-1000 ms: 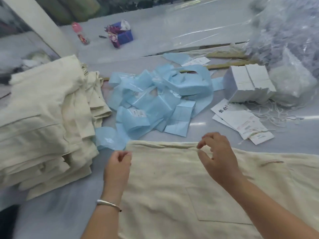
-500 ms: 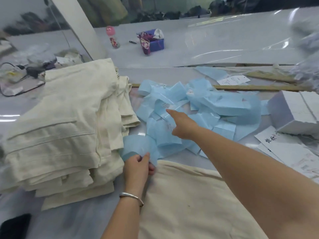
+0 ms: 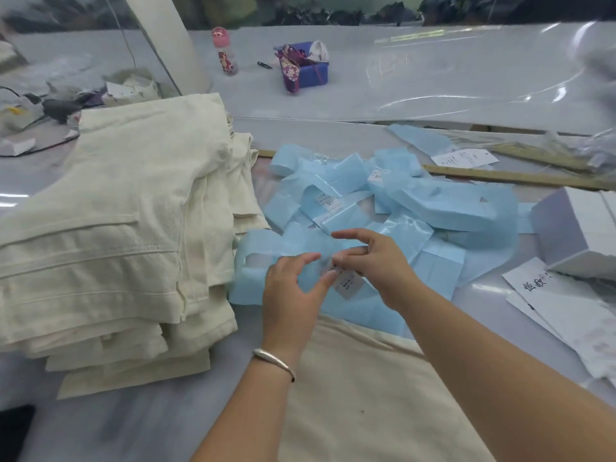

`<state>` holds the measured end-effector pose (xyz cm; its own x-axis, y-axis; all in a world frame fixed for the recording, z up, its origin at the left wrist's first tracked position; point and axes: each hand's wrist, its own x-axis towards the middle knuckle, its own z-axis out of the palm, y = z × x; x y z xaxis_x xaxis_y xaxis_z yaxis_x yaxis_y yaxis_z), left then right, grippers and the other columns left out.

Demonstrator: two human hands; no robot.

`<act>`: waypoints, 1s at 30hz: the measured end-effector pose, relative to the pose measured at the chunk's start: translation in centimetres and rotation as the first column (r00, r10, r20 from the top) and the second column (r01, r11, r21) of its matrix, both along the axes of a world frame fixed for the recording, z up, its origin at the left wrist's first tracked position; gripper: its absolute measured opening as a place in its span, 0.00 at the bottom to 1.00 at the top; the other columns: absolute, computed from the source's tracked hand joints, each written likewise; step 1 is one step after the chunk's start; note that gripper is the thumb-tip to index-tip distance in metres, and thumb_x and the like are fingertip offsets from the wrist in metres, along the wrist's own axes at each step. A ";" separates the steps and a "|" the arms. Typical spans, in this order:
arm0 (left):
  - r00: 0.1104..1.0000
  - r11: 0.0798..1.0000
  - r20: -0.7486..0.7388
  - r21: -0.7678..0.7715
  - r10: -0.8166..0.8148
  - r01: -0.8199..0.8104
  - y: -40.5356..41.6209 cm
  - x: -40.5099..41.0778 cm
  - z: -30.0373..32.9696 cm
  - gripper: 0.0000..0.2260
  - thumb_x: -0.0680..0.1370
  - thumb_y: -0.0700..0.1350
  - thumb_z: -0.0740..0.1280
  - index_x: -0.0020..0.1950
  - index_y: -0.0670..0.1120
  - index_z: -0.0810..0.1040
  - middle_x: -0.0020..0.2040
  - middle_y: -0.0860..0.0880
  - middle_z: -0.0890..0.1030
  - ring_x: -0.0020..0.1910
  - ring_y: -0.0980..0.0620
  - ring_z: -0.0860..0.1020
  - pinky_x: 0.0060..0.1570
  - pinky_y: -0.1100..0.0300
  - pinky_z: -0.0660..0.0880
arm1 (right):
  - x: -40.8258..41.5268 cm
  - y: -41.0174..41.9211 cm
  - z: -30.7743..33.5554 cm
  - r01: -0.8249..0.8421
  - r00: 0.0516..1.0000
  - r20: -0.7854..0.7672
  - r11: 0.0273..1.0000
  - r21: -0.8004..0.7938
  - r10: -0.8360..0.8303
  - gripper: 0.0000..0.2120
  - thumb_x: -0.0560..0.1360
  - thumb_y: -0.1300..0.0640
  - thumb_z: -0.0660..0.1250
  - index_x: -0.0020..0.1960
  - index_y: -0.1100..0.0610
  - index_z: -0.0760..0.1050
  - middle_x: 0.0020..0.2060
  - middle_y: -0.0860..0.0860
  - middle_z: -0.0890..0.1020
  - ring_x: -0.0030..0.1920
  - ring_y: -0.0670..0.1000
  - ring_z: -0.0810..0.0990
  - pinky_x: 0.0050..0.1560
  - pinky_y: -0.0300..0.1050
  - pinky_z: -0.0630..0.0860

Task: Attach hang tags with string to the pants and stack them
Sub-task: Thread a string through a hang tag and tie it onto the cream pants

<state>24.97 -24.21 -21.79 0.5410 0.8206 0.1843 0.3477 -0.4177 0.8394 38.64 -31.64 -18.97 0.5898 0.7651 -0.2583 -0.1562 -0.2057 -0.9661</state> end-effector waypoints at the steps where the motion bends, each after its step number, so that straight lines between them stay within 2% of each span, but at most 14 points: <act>1: 1.000 0.998 -0.030 0.055 -0.006 0.008 -0.2 0.4 0.1 0.14 0.72 0.51 0.75 0.56 0.52 0.81 0.52 0.58 0.79 0.57 0.53 0.75 0.55 0.60 0.73 | -0.4 -0.2 0.0 0.020 0.999 -0.043 1.000 0.015 -0.020 0.16 0.71 0.67 0.72 0.56 0.54 0.80 0.40 0.58 0.85 0.37 0.50 0.82 0.40 0.38 0.75; 3: 0.998 0.987 -0.054 0.160 0.020 -0.011 -0.5 0.8 0.3 0.13 0.72 0.50 0.75 0.55 0.49 0.82 0.52 0.54 0.81 0.56 0.51 0.76 0.54 0.65 0.68 | -1.0 -0.3 0.0 0.069 0.994 -0.090 0.998 -0.005 -0.070 0.16 0.71 0.65 0.72 0.57 0.54 0.80 0.43 0.59 0.85 0.38 0.52 0.81 0.42 0.42 0.74; 4: 0.998 0.977 -0.058 0.213 0.032 -0.018 -0.7 0.8 0.5 0.13 0.73 0.50 0.74 0.55 0.48 0.82 0.52 0.54 0.82 0.54 0.51 0.76 0.52 0.67 0.67 | -1.2 -0.2 0.1 0.100 0.990 -0.092 0.994 -0.035 -0.103 0.14 0.70 0.63 0.73 0.55 0.54 0.81 0.43 0.58 0.85 0.38 0.53 0.80 0.40 0.42 0.74; 5: 0.997 0.965 -0.067 0.263 0.030 -0.012 -0.9 0.8 0.6 0.13 0.73 0.50 0.74 0.55 0.48 0.83 0.52 0.53 0.83 0.53 0.50 0.77 0.51 0.66 0.68 | -1.4 -0.1 0.3 0.136 0.986 -0.085 0.988 -0.066 -0.142 0.12 0.69 0.61 0.74 0.53 0.55 0.81 0.43 0.58 0.85 0.36 0.52 0.80 0.37 0.41 0.74; 7: 0.995 0.934 -0.102 0.356 0.009 0.028 -1.2 0.8 0.6 0.13 0.74 0.49 0.74 0.56 0.46 0.83 0.52 0.52 0.84 0.52 0.47 0.78 0.52 0.57 0.74 | -1.8 0.3 0.6 0.197 0.976 -0.072 0.974 -0.110 -0.205 0.09 0.68 0.59 0.76 0.48 0.57 0.82 0.40 0.56 0.83 0.35 0.52 0.80 0.34 0.40 0.74; 9: 0.996 0.899 -0.083 0.438 0.028 0.011 -1.4 0.7 0.4 0.12 0.73 0.46 0.75 0.55 0.44 0.84 0.52 0.49 0.84 0.50 0.45 0.80 0.50 0.51 0.77 | -1.9 0.7 1.1 0.236 0.966 -0.071 0.962 -0.136 -0.247 0.07 0.69 0.62 0.74 0.47 0.59 0.81 0.38 0.55 0.82 0.35 0.52 0.80 0.33 0.40 0.75; 13: 0.988 0.814 0.042 0.562 0.150 -0.147 -1.2 0.3 0.1 0.06 0.72 0.47 0.74 0.47 0.47 0.86 0.49 0.50 0.85 0.46 0.44 0.80 0.46 0.51 0.76 | -2.2 1.4 1.9 0.248 0.966 -0.029 0.952 -0.178 -0.257 0.05 0.70 0.64 0.68 0.45 0.60 0.81 0.34 0.53 0.80 0.34 0.52 0.77 0.34 0.40 0.72; 19: 0.980 0.768 0.083 0.611 0.180 -0.192 -1.2 0.2 0.0 0.06 0.73 0.49 0.73 0.45 0.49 0.86 0.45 0.53 0.83 0.46 0.48 0.77 0.47 0.51 0.72 | -2.8 1.9 2.1 0.306 0.951 0.014 0.931 -0.201 -0.309 0.04 0.69 0.63 0.67 0.37 0.57 0.79 0.33 0.53 0.80 0.33 0.53 0.78 0.36 0.45 0.76; 21: 0.979 0.756 0.092 0.623 0.181 -0.198 -1.4 0.2 -0.1 0.07 0.74 0.50 0.71 0.45 0.49 0.86 0.43 0.52 0.82 0.44 0.48 0.77 0.46 0.52 0.71 | -3.2 2.0 1.9 0.340 0.938 0.003 0.919 -0.201 -0.347 0.05 0.69 0.64 0.66 0.35 0.57 0.77 0.28 0.50 0.80 0.30 0.52 0.78 0.31 0.42 0.76; 24: 0.978 0.742 0.094 0.640 0.184 -0.201 -1.6 0.2 -0.2 0.06 0.74 0.49 0.71 0.44 0.49 0.87 0.40 0.51 0.82 0.42 0.48 0.78 0.46 0.52 0.69 | -3.8 2.0 1.8 0.381 0.920 -0.011 0.899 -0.217 -0.393 0.05 0.68 0.65 0.65 0.34 0.59 0.76 0.22 0.49 0.77 0.25 0.50 0.75 0.25 0.38 0.71; 28: 0.982 0.723 0.101 0.665 0.160 -0.186 -1.6 0.3 -0.5 0.03 0.73 0.47 0.73 0.43 0.49 0.86 0.39 0.51 0.81 0.41 0.47 0.78 0.47 0.54 0.66 | -4.0 1.8 2.1 0.404 0.898 -0.076 0.882 -0.244 -0.433 0.05 0.68 0.67 0.63 0.36 0.60 0.69 0.30 0.56 0.68 0.26 0.53 0.65 0.20 0.31 0.59; 30: 0.985 0.719 0.096 0.674 0.143 -0.170 -1.6 0.5 -0.5 0.02 0.73 0.46 0.74 0.44 0.49 0.86 0.40 0.51 0.81 0.40 0.47 0.78 0.47 0.54 0.66 | -4.0 1.9 2.3 0.412 0.888 -0.104 0.875 -0.256 -0.449 0.05 0.69 0.67 0.63 0.38 0.60 0.70 0.32 0.56 0.67 0.27 0.54 0.65 0.20 0.31 0.59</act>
